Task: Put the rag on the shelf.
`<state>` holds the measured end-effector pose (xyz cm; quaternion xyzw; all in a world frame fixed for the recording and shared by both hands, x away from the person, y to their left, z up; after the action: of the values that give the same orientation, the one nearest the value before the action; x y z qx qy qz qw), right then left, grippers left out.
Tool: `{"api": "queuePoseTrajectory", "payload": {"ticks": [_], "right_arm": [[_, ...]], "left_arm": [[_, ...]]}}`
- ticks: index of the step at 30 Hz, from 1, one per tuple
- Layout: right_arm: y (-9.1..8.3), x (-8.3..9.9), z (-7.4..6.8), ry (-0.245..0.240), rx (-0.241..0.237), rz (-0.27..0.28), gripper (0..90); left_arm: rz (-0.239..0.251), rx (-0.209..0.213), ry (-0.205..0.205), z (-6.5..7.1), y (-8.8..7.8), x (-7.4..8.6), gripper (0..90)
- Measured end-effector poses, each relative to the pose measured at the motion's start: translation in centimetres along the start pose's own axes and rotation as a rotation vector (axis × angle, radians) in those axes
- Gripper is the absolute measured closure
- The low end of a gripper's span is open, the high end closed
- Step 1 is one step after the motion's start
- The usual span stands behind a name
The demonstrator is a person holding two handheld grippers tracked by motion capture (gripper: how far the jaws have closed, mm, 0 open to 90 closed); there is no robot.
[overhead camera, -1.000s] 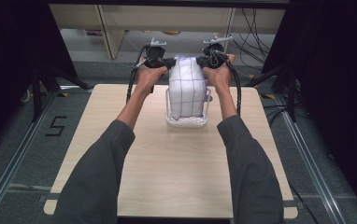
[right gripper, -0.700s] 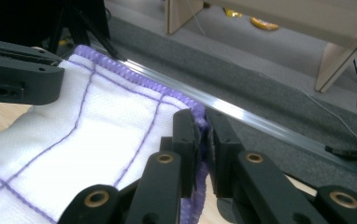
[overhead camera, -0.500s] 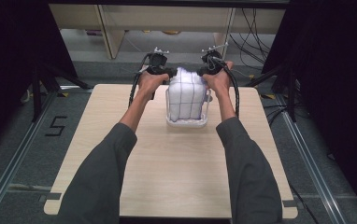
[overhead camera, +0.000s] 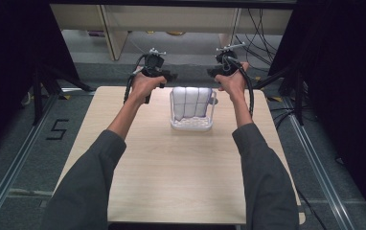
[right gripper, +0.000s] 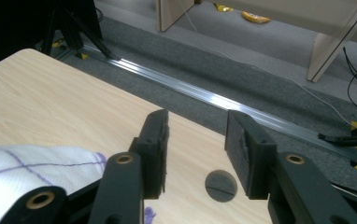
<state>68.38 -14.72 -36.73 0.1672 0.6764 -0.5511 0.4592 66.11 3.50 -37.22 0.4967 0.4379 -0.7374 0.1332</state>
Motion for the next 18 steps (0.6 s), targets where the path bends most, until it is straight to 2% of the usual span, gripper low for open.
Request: {"api": "queuePoseTrajectory", "payload": {"ticks": [2,4,7,8,10,13,18], "right_arm": [[-0.6,-0.1,0.0,-0.017,-0.018,0.021,58.6],[-1.3,0.0,-0.2,-0.008,-0.030,0.030,57.9],[-2.1,0.7,-0.2,-0.005,-0.046,0.008,55.0],[-2.5,1.0,-0.2,0.009,-0.045,-0.011,54.6],[-2.9,1.2,-0.2,0.019,-0.056,0.007,54.4],[-3.5,1.8,-0.2,0.023,-0.061,-0.010,51.6],[-4.1,2.3,-0.3,0.012,-0.067,0.004,46.1]], "left_arm": [[0.001,0.013,-0.001,0.2,-0.5,0.2,53.7],[-0.006,0.023,-0.001,0.3,-1.2,0.4,50.4],[-0.002,0.021,-0.012,0.3,-2.0,0.7,44.9],[-0.003,0.023,-0.011,0.3,-2.2,0.9,44.5],[-0.001,0.035,-0.012,0.5,-2.6,1.1,44.1],[-0.008,0.042,-0.016,0.7,-3.2,1.7,41.9],[0.004,0.050,-0.012,1.0,-4.1,2.2,40.0]]}}
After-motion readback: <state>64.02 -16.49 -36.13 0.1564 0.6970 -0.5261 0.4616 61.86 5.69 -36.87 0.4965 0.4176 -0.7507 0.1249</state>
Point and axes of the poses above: each handheld gripper's, and its own axes: y roughly forward along the jaws, x roughly out of its underside, z roughly to its right, the point moved 9 cm from there along y, roughly forward along the jaws, and after that the axes turned 1 degree about x, right-handed, at the moved point
